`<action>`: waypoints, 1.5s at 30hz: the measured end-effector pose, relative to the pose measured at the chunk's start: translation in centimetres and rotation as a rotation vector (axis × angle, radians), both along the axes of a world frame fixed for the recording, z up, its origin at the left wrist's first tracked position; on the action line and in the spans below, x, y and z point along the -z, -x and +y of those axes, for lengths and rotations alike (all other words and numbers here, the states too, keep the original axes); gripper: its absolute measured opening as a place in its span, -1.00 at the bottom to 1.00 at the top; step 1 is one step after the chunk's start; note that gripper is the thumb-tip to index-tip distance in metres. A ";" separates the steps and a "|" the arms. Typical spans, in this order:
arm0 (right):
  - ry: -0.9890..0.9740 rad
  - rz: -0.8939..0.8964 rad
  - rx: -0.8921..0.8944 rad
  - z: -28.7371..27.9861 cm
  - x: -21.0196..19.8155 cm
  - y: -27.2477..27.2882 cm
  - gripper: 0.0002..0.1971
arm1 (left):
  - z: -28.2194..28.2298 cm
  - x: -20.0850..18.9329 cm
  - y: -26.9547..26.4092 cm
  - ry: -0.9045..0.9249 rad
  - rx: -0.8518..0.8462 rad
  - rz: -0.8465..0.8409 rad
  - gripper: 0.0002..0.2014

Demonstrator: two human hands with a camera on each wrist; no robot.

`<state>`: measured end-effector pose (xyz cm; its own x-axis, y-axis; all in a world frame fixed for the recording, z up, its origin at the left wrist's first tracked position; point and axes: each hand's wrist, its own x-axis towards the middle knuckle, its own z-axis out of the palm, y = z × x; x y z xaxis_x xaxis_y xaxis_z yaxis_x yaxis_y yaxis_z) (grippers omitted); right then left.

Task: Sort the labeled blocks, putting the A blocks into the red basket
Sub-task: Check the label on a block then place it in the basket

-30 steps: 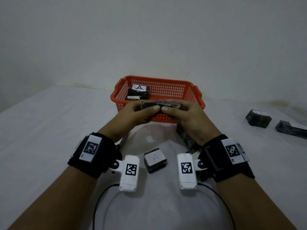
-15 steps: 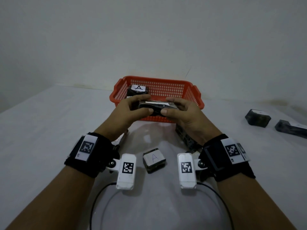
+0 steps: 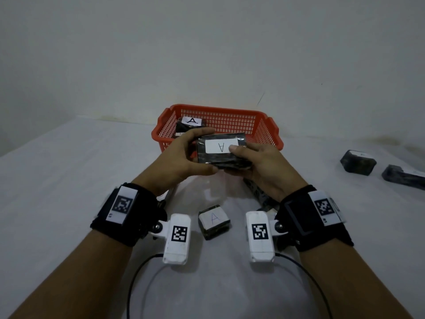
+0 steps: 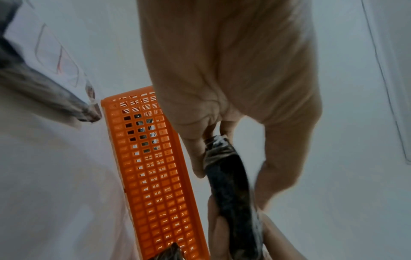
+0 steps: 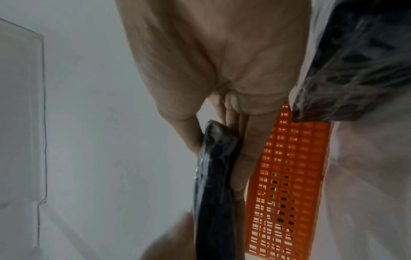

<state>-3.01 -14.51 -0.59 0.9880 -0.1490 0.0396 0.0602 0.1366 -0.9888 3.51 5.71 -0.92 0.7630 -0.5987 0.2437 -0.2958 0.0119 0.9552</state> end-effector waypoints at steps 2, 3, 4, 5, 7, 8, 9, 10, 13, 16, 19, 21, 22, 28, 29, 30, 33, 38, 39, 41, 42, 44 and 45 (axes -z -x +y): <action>0.061 -0.022 0.056 -0.1 0.3 -0.2 -0.71 | -0.3 0.2 -0.1 0.022 0.005 0.064 -0.34; 0.083 -0.031 0.070 -0.1 0.3 -0.2 -0.70 | -0.4 0.2 -0.1 0.046 -0.017 0.088 -0.45; 0.099 -0.034 0.075 -0.1 0.4 -0.3 -0.70 | -0.5 0.3 -0.1 0.061 -0.058 0.090 -0.57; 0.112 -0.030 0.073 -0.1 0.4 -0.3 -0.70 | -0.6 0.4 -0.2 0.069 -0.104 0.076 -0.66; 0.116 -0.027 0.062 -0.1 0.4 -0.2 -0.70 | -0.7 0.7 -0.5 0.071 -0.149 0.047 -0.73; 0.103 -0.034 0.062 0.0 0.4 -0.2 -0.70 | -0.7 0.7 -0.5 0.064 -0.151 0.040 -0.74; 0.097 -0.048 0.068 0.1 0.4 -0.1 -0.70 | -0.6 0.7 -0.5 0.059 -0.148 0.034 -0.73; 0.104 -0.067 0.080 0.1 0.5 -0.1 -0.70 | -0.6 0.7 -0.5 0.057 -0.143 0.033 -0.73; 0.138 -0.113 0.110 0.2 0.4 0.0 -0.71 | -0.5 0.5 -0.3 0.078 -0.105 0.062 -0.70; 0.133 -0.107 0.073 0.2 0.3 0.1 -0.68 | -0.4 0.4 -0.3 0.102 -0.129 0.051 -0.70; 0.122 -0.074 0.038 0.3 0.4 -0.1 -0.60 | -0.4 0.3 -0.5 0.153 -0.153 0.103 -0.71; 0.147 -0.086 0.081 0.3 0.3 -0.1 -0.58 | -0.3 0.2 -0.6 0.157 -0.127 0.147 -0.70; 0.171 -0.102 0.102 0.4 0.3 -0.1 -0.59 | -0.2 0.2 -0.6 0.141 -0.121 0.143 -0.70; 0.202 -0.173 0.044 0.6 -0.3 0.4 -0.63 | 0.5 0.1 -1.2 0.049 -0.164 0.052 -0.70; 0.183 -0.176 0.025 0.7 -0.5 0.4 -0.70 | 0.6 0.2 -1.4 0.037 -0.166 0.046 -0.70; 0.169 -0.175 0.020 0.7 -0.6 0.5 -0.78 | 0.8 0.2 -1.6 0.027 -0.166 0.037 -0.71; 0.117 -0.175 0.039 0.7 -0.7 0.5 -0.78 | 1.0 0.4 -1.8 0.013 -0.161 0.023 -0.71; 0.104 -0.122 -0.011 0.8 -0.6 0.5 -0.64 | 0.6 0.6 -1.4 0.058 -0.128 0.030 -0.65; 0.091 -0.084 -0.034 0.8 -0.5 0.5 -0.60 | 0.5 0.7 -1.3 0.078 -0.125 0.035 -0.64; 0.058 -0.006 -0.070 0.7 -0.5 0.7 -0.54 | 0.3 0.9 -1.3 0.093 -0.127 0.025 -0.64; 0.039 0.013 -0.090 0.6 -0.5 0.7 -0.51 | 0.3 0.8 -1.2 0.093 -0.125 0.015 -0.64; 0.006 0.001 -0.110 0.5 -0.6 0.7 -0.49 | 0.3 0.6 -1.1 0.071 -0.105 -0.001 -0.63; 0.004 -0.022 -0.106 0.4 -0.6 0.7 -0.50 | 0.4 0.5 -1.1 0.047 -0.064 0.008 -0.59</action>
